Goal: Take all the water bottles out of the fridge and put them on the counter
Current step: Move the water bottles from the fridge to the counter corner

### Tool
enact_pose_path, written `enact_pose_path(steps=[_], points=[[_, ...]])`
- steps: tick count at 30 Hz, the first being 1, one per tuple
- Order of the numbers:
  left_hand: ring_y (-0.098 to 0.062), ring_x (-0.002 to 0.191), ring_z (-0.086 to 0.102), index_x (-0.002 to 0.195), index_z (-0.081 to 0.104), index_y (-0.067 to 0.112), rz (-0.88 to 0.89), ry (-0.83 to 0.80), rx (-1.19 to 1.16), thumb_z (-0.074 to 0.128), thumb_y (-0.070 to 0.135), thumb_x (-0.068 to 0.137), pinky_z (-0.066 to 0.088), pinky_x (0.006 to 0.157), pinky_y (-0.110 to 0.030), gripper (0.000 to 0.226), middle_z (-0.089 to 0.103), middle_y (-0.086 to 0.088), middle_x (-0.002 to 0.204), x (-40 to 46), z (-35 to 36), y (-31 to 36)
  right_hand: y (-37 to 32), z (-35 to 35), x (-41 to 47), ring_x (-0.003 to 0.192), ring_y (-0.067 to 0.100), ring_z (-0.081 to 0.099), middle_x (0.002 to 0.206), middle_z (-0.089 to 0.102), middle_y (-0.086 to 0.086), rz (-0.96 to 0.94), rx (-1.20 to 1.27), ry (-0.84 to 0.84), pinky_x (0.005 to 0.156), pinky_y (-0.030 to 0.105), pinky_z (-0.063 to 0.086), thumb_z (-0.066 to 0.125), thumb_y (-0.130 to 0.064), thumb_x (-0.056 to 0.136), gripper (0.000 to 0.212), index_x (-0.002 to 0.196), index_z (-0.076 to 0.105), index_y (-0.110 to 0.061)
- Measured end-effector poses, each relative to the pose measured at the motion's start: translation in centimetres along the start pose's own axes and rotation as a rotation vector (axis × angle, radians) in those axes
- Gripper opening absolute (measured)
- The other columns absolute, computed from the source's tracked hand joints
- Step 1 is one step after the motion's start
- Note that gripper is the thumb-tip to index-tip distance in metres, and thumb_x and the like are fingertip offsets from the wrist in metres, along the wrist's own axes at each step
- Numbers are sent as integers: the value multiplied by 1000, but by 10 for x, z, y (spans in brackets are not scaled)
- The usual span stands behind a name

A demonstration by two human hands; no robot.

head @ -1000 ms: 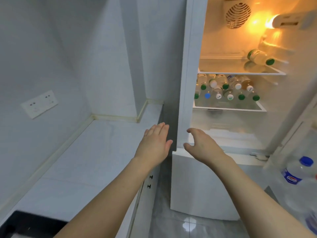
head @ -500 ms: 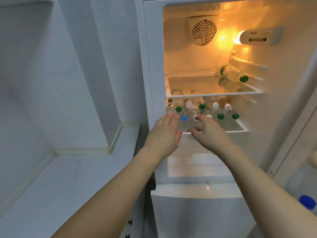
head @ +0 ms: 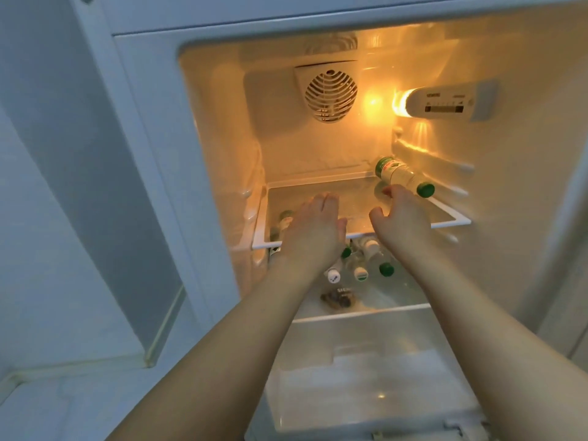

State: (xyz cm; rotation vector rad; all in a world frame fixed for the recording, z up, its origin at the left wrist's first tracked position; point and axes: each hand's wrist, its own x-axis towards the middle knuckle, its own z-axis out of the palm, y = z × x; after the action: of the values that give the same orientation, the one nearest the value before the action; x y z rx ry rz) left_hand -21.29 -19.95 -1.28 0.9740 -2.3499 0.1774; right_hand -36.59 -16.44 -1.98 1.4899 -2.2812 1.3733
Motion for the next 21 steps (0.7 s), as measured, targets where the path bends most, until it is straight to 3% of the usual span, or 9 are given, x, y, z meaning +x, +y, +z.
enact_pose_path(steps=[5, 11, 16, 21], points=[[-30, 127, 41, 140, 38, 3, -80, -68, -2, 43, 27, 99, 33, 105, -39, 48, 45, -14, 141, 39, 16, -13, 16, 7, 34, 119, 33, 49, 130, 53, 16, 17, -76, 70, 98, 42, 42, 58, -17, 84, 50, 132, 49, -5], [-29, 131, 39, 142, 34, 6, -193, -169, -1, 38, 35, 100, 33, 108, -42, 51, 41, -12, 145, 59, 38, -25, 37, 11, 66, 127, 36, 38, 142, 39, 16, 76, -228, 49, 106, 43, 33, 58, -23, 86, 62, 141, 35, -6], [-30, 133, 37, 143, 33, 6, -224, -217, -14, 36, 38, 101, 31, 109, -42, 53, 37, -12, 148, 71, 54, -23, 56, 15, 91, 123, 35, 41, 138, 42, 17, 110, -382, -49, 102, 43, 37, 56, -27, 85, 64, 140, 32, -6], [-27, 133, 37, 143, 35, 10, -300, -268, -54, 33, 44, 100, 32, 110, -43, 55, 38, -9, 148, 71, 69, -26, 69, 15, 107, 115, 34, 50, 130, 48, 20, 179, -418, -80, 93, 40, 44, 53, -15, 88, 50, 132, 37, 1]])
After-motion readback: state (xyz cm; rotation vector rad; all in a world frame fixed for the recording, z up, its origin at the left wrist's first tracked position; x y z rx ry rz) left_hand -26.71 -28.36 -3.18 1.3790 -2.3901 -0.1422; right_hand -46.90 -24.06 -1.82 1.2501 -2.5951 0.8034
